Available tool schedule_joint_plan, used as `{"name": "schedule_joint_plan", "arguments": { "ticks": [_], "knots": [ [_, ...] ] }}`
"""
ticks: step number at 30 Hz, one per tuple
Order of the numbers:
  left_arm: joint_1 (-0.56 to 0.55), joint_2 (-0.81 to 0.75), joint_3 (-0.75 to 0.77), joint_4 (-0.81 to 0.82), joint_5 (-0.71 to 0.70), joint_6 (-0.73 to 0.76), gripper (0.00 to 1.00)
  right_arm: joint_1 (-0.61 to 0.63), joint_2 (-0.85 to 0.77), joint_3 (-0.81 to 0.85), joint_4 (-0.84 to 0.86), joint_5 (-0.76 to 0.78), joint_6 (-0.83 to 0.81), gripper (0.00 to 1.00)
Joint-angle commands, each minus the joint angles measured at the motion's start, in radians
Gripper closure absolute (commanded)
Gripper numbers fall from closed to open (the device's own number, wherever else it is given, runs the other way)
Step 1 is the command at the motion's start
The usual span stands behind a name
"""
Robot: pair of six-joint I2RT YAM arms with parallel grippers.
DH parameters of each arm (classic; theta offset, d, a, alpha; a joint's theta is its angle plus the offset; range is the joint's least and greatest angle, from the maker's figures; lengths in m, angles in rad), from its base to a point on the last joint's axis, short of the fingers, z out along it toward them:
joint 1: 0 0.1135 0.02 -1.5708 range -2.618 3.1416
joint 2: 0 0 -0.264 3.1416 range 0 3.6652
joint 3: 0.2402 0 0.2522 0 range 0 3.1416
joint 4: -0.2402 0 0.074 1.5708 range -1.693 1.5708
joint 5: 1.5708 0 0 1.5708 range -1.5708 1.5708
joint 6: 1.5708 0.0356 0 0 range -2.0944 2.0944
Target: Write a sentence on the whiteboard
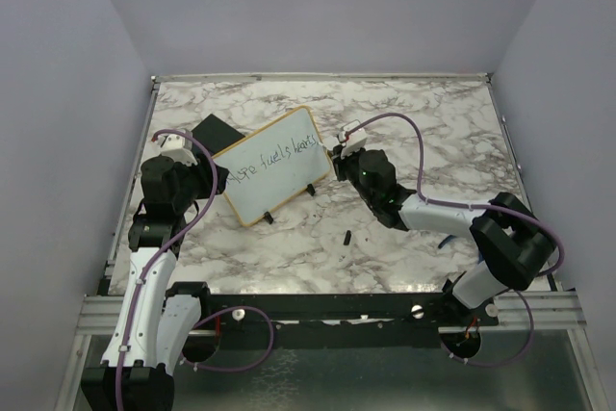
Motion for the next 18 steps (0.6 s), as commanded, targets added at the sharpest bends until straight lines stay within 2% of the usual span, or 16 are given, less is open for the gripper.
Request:
{"name": "schedule_joint_plan", "arguments": {
  "ticks": [1, 7, 13, 18],
  "knots": [
    [-0.007, -0.014, -0.009, 0.017, 0.017, 0.003, 0.50, 0.005, -0.013, -0.011, 0.018, 0.021, 0.005, 0.99],
    [-0.007, -0.015, -0.009, 0.016, 0.013, 0.002, 0.50, 0.006, -0.107, -0.023, -0.022, 0.015, 0.008, 0.99],
    [-0.007, -0.027, -0.009, 0.016, 0.002, 0.004, 0.50, 0.006, -0.309, -0.063, -0.165, -0.001, 0.039, 1.00],
    [-0.007, -0.058, -0.003, 0.017, -0.036, 0.021, 0.37, 0.007, -0.416, -0.047, -0.362, 0.084, 0.091, 0.99]
  ]
}}
